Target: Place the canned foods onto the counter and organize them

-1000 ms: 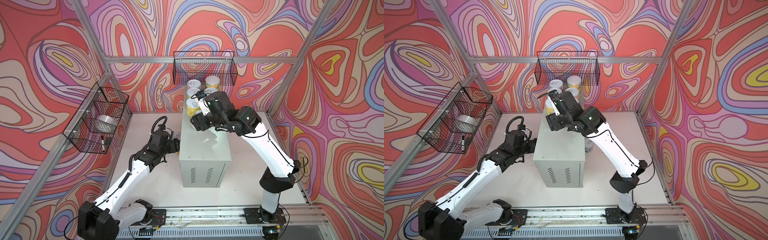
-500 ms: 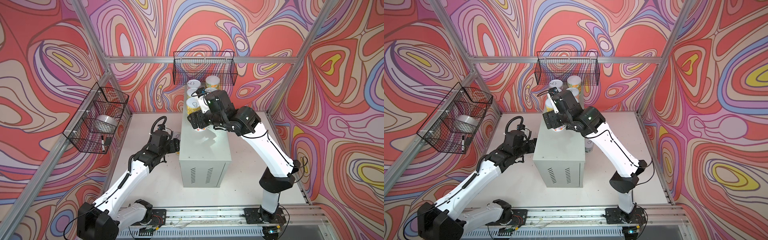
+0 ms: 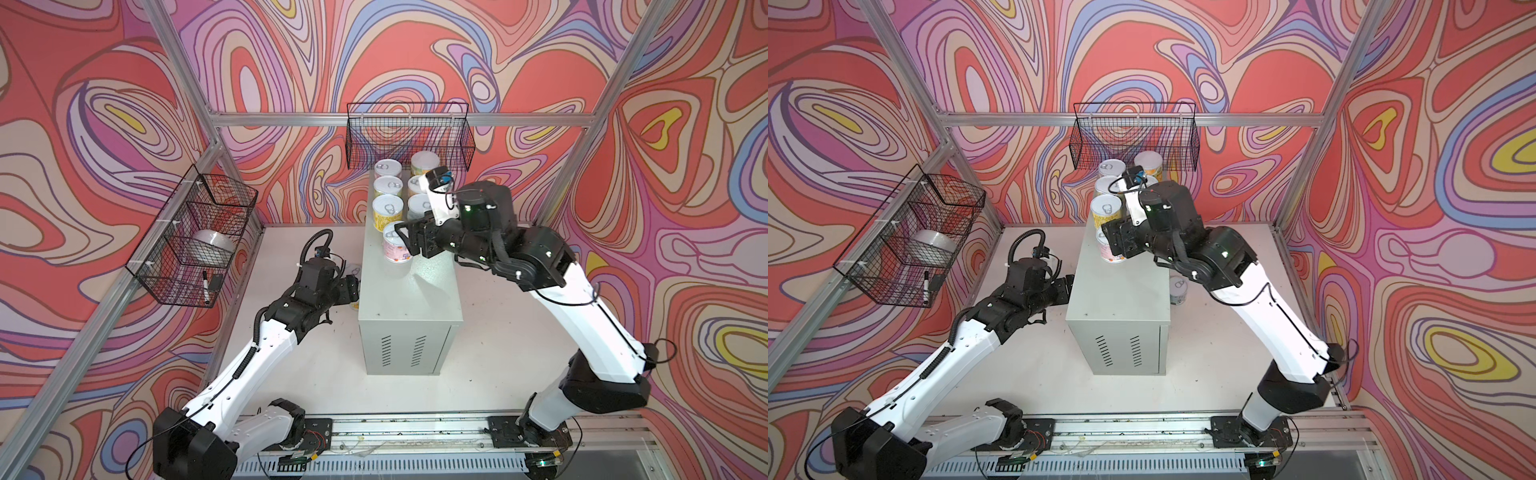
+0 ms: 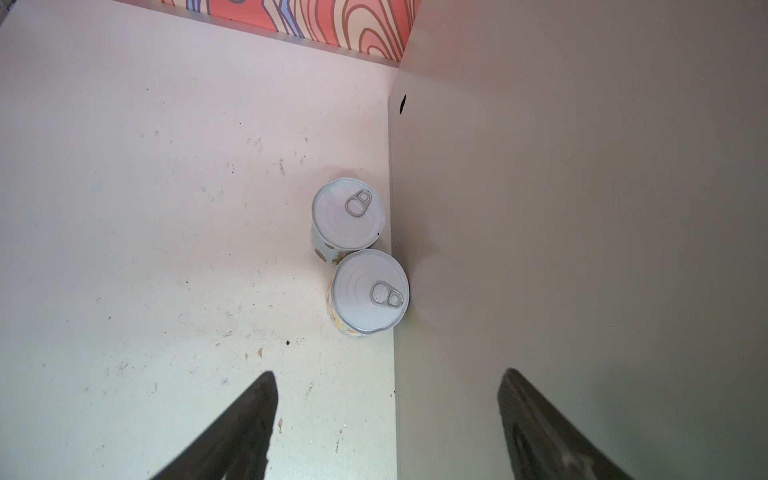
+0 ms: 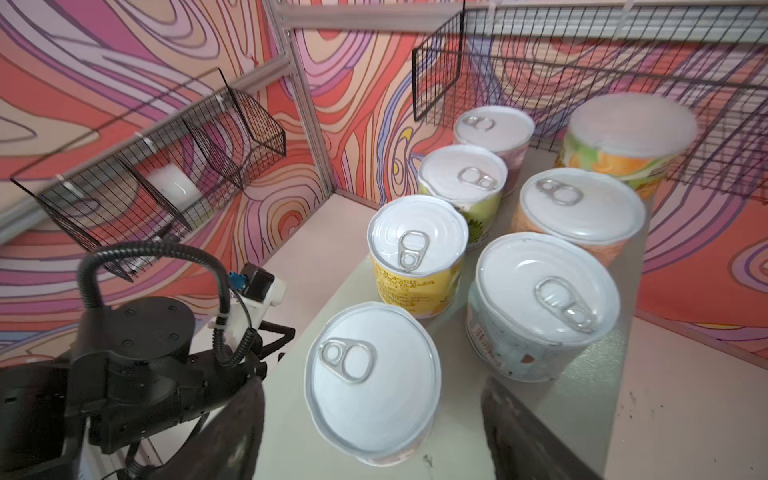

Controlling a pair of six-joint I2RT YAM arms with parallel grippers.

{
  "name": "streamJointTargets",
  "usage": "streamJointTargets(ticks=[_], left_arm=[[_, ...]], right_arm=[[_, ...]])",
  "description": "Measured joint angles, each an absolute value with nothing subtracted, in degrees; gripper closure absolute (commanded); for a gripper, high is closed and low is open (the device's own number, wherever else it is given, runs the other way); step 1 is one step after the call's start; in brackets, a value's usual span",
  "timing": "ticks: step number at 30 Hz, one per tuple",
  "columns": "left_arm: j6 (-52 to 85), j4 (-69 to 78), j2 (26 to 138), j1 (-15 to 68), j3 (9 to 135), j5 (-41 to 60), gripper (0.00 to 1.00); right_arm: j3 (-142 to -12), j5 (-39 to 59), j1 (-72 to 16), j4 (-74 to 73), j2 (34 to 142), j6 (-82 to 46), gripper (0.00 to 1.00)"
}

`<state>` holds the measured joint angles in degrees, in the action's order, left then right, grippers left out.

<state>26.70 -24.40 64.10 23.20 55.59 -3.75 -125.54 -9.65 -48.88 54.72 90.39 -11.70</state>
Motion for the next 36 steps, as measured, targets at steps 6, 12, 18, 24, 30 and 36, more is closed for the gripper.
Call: streamJointTargets(ticks=[6,12,18,24,30,36], left_arm=[[25.47,-25.80,63.77,22.79,57.76,-5.08,0.16],[24.77,-28.12,62.00,21.45,58.52,-6.39,0.16],[24.21,-30.30,58.08,20.08,59.66,-7.66,0.17],[24.16,-30.48,55.53,19.66,63.94,-7.79,0.17],[24.14,-30.35,55.86,19.66,64.95,-7.55,0.17],[24.18,-30.24,56.40,19.66,64.84,-7.31,0.17]], right_arm=[[-115.39,-9.13,-48.88,50.54,81.95,-13.34,0.54],[-107.59,-8.27,-48.88,49.12,80.73,-14.50,0.57],[-103.59,-8.12,-48.88,48.49,80.73,-14.72,0.57],[-101.58,-8.05,-48.88,47.03,80.73,-14.70,0.57],[-101.23,-7.40,-48.88,45.34,80.79,-14.26,0.56],[-101.23,-6.02,-48.84,43.75,82.00,-13.58,0.56]])
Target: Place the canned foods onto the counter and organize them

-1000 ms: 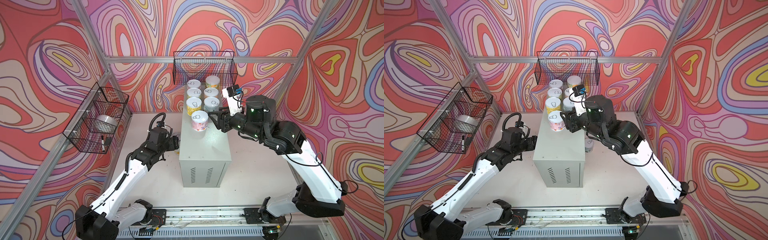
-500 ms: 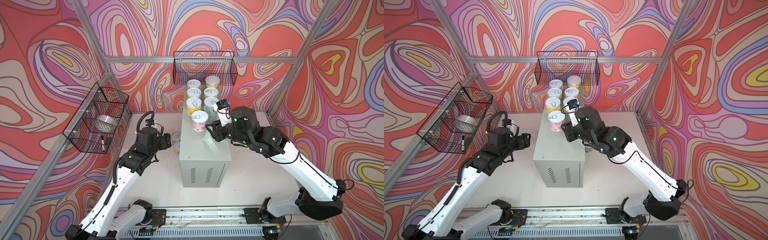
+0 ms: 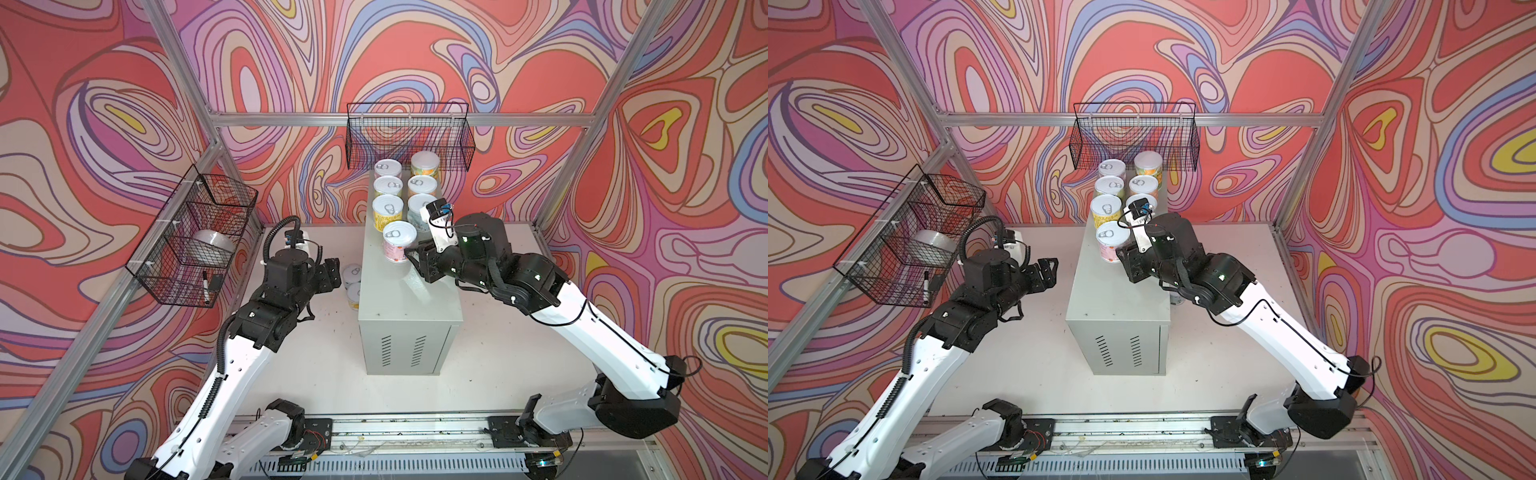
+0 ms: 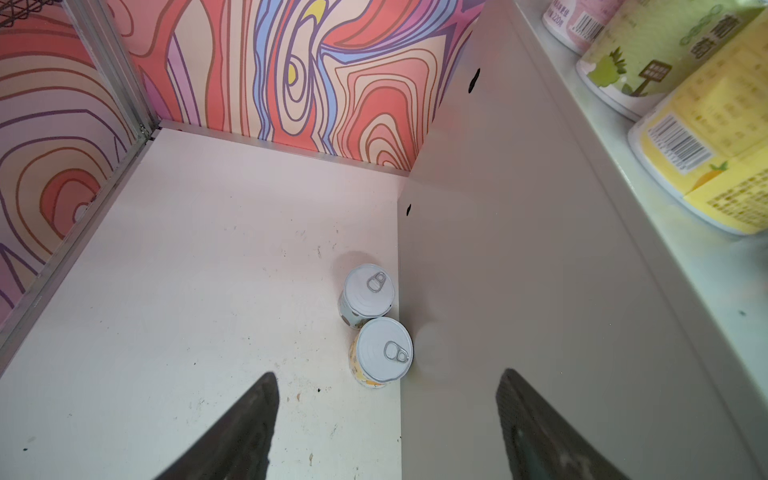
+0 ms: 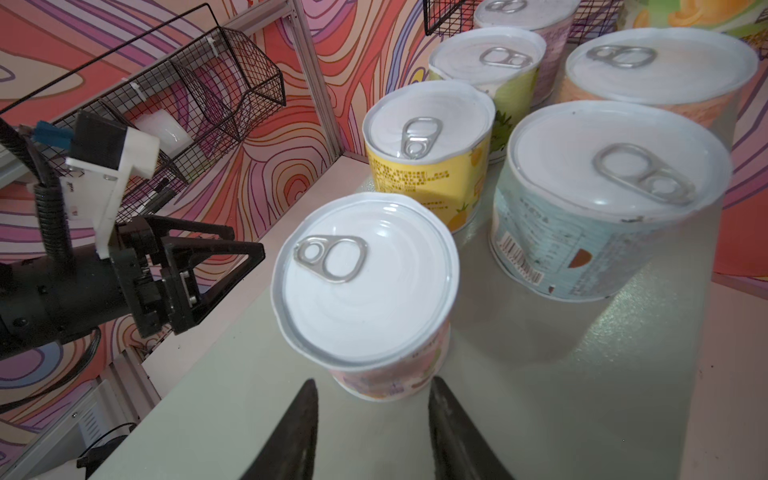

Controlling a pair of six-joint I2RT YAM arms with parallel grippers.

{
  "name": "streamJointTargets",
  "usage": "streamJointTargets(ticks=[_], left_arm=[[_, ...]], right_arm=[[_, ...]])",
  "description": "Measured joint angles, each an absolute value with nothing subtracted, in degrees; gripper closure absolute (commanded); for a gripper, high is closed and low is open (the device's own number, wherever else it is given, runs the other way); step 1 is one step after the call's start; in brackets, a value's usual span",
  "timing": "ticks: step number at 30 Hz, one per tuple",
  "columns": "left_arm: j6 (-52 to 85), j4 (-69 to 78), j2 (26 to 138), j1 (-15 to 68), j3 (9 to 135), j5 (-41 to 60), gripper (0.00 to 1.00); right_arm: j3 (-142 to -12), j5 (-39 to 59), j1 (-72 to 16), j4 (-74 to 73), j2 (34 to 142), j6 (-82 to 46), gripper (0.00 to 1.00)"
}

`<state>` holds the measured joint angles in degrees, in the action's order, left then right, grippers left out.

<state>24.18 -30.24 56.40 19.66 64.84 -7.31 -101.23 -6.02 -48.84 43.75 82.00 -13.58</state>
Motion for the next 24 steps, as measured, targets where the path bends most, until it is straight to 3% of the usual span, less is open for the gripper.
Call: streamJointTargets(ticks=[24], left_arm=[[24.01,-29.80,57.58,19.49,63.20,-6.50,0.18]], right_arm=[[-104.25,-3.53,-48.84,42.61,87.85,-13.13,0.56]])
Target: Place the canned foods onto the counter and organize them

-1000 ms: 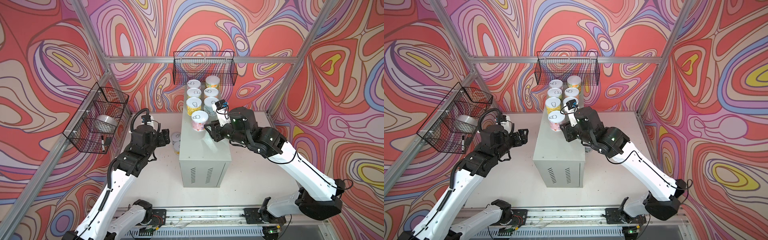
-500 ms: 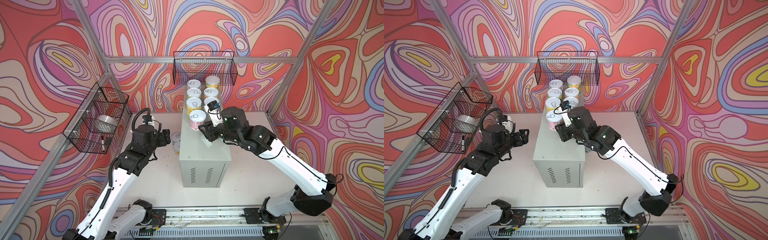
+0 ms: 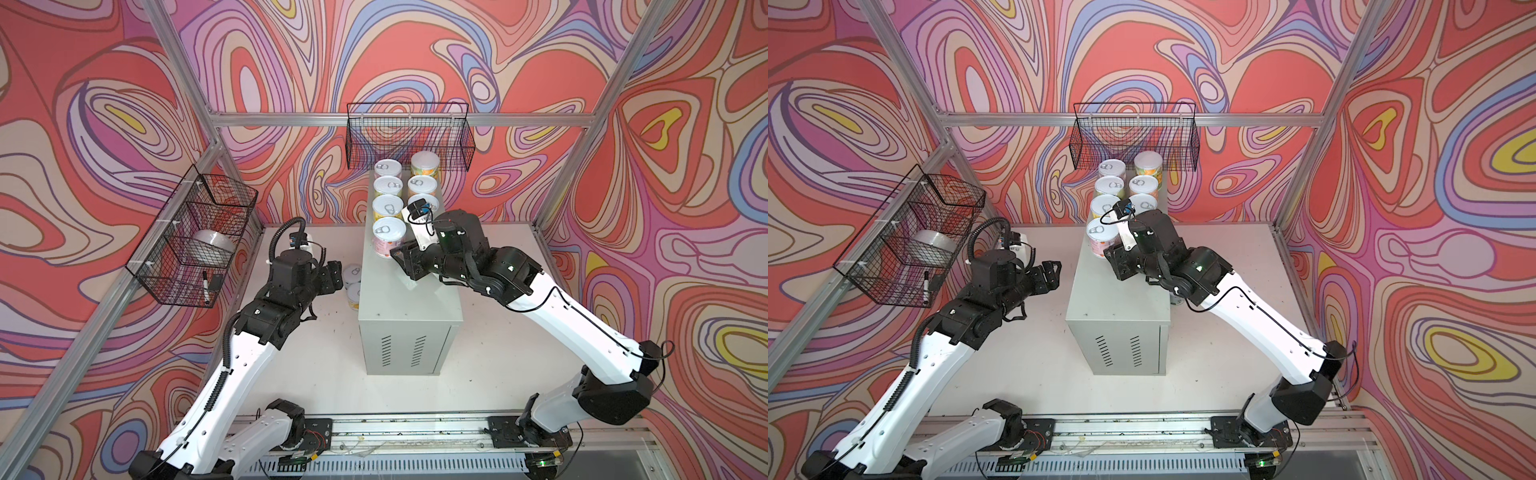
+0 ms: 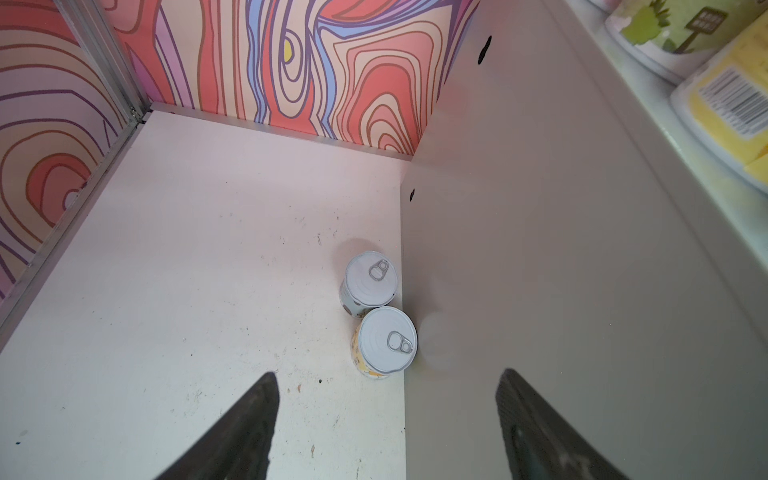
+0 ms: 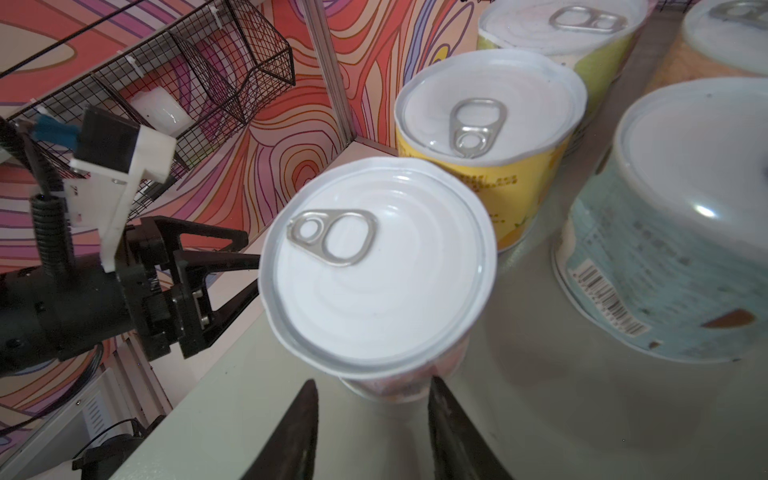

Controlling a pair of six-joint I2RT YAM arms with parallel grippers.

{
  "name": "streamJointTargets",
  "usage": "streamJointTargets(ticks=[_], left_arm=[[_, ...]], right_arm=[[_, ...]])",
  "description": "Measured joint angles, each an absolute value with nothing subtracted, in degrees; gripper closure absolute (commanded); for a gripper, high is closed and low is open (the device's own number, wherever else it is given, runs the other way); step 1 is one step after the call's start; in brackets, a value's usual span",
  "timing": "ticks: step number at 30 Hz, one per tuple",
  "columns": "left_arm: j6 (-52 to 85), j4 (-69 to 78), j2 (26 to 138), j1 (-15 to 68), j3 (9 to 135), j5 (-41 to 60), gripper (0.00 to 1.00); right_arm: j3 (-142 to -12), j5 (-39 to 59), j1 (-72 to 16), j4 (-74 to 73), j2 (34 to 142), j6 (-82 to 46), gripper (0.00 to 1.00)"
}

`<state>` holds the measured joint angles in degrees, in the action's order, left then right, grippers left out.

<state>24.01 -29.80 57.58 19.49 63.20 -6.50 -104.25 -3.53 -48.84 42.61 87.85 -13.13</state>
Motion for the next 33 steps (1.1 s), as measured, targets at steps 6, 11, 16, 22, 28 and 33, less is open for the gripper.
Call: streamJointTargets(ticks=[6,11,16,22,28,33], left_arm=[[24.01,-29.69,57.56,19.49,63.07,-6.44,0.17],[24.03,-28.95,57.76,19.49,61.89,-6.04,0.16],[24.08,-28.82,58.65,19.49,61.56,-5.85,0.17],[24.25,-28.45,58.63,19.49,60.62,-5.87,0.16],[25.39,-28.01,58.61,19.40,56.45,-5.78,0.16],[26.85,-26.81,58.61,19.16,52.66,-5.37,0.15]], right_arm=[[-104.84,-3.62,-48.84,42.39,87.88,-13.10,0.55],[-105.21,-4.14,-48.84,41.91,87.68,-12.99,0.54],[-104.18,-5.23,-48.84,41.63,86.02,-13.10,0.49],[-99.44,-10.70,-48.84,41.19,78.15,-13.13,0.40],[-92.62,-14.68,-42.17,40.53,66.50,-14.70,0.35],[-86.85,-12.12,-30.04,40.10,61.06,-18.31,0.31]])
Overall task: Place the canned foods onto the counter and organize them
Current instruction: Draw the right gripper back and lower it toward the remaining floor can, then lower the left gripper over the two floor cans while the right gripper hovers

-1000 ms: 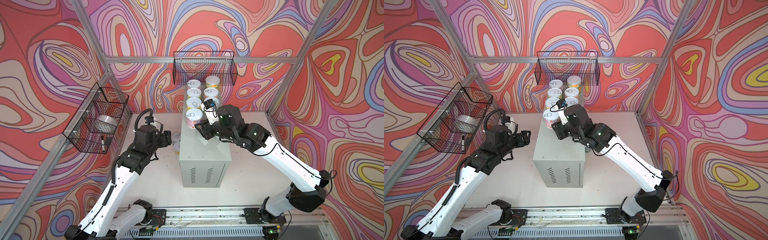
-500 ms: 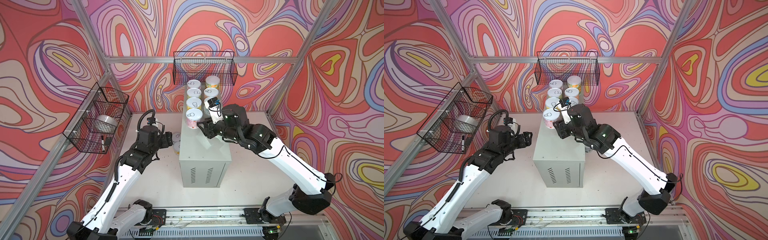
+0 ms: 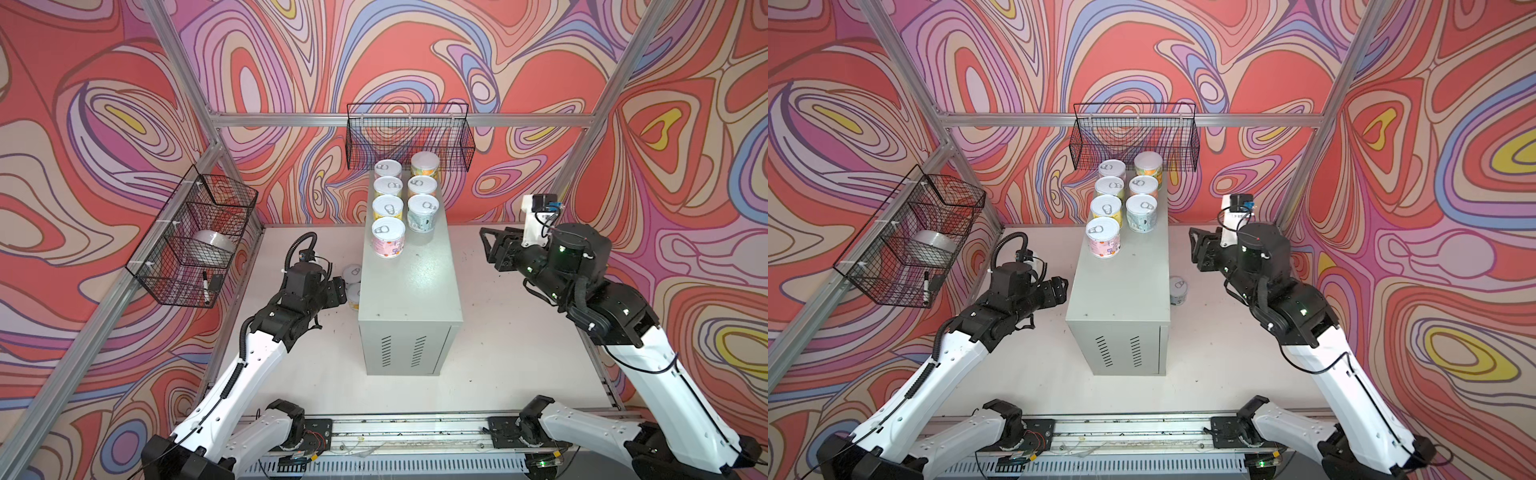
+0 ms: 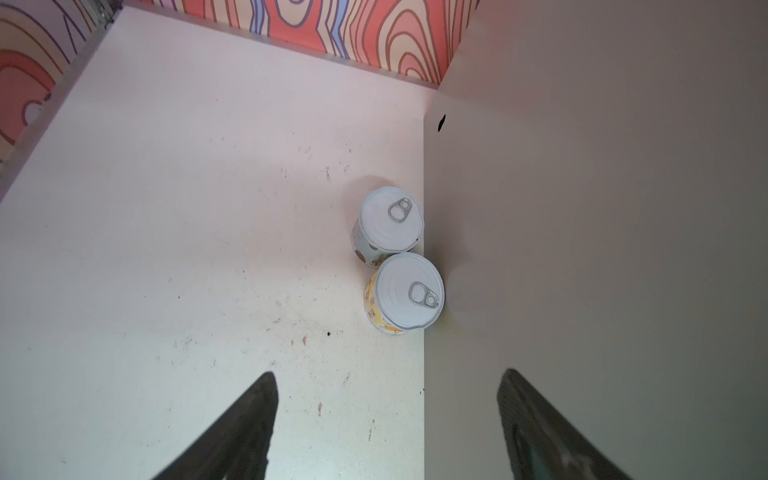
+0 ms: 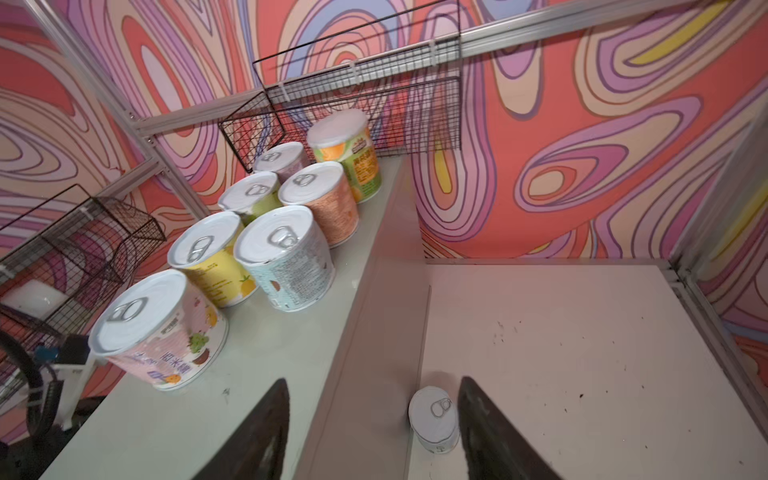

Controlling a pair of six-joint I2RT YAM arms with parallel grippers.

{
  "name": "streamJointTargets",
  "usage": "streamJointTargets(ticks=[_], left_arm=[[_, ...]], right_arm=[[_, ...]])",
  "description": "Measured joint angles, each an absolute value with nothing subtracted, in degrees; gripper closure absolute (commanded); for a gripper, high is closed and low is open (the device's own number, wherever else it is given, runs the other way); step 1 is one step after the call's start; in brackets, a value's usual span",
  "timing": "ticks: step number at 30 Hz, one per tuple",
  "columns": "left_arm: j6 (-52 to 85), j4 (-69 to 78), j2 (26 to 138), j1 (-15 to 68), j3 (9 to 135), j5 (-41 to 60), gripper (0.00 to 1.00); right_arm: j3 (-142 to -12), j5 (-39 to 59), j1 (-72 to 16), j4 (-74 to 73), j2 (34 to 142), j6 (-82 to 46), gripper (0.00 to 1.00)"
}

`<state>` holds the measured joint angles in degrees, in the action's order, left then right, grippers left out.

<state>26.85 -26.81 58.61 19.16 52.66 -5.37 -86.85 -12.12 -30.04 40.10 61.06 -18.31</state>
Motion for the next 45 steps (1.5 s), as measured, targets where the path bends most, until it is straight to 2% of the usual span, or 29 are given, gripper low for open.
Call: streamJointTargets(ticks=[6,10,27,40,45], left_arm=[[28.71,-22.74,61.80,19.07,48.51,-4.45,0.11],[29.21,-19.05,66.57,19.07,46.70,-2.87,0.10],[30.50,-8.16,83.42,19.03,48.31,3.01,0.12],[30.70,-7.79,90.00,19.03,49.93,0.91,0.13],[30.68,-9.74,90.48,18.87,51.68,-2.98,0.13]], right_arm=[[-79.83,-1.43,-21.47,38.30,63.61,-23.46,0.23],[-76.97,1.52,-20.21,38.13,66.92,-25.41,0.22],[-76.58,1.72,-20.21,36.58,68.90,-26.50,0.25],[-76.44,1.50,-20.21,36.14,69.19,-26.48,0.25],[-76.40,1.54,-20.21,35.33,69.58,-26.48,0.25]])
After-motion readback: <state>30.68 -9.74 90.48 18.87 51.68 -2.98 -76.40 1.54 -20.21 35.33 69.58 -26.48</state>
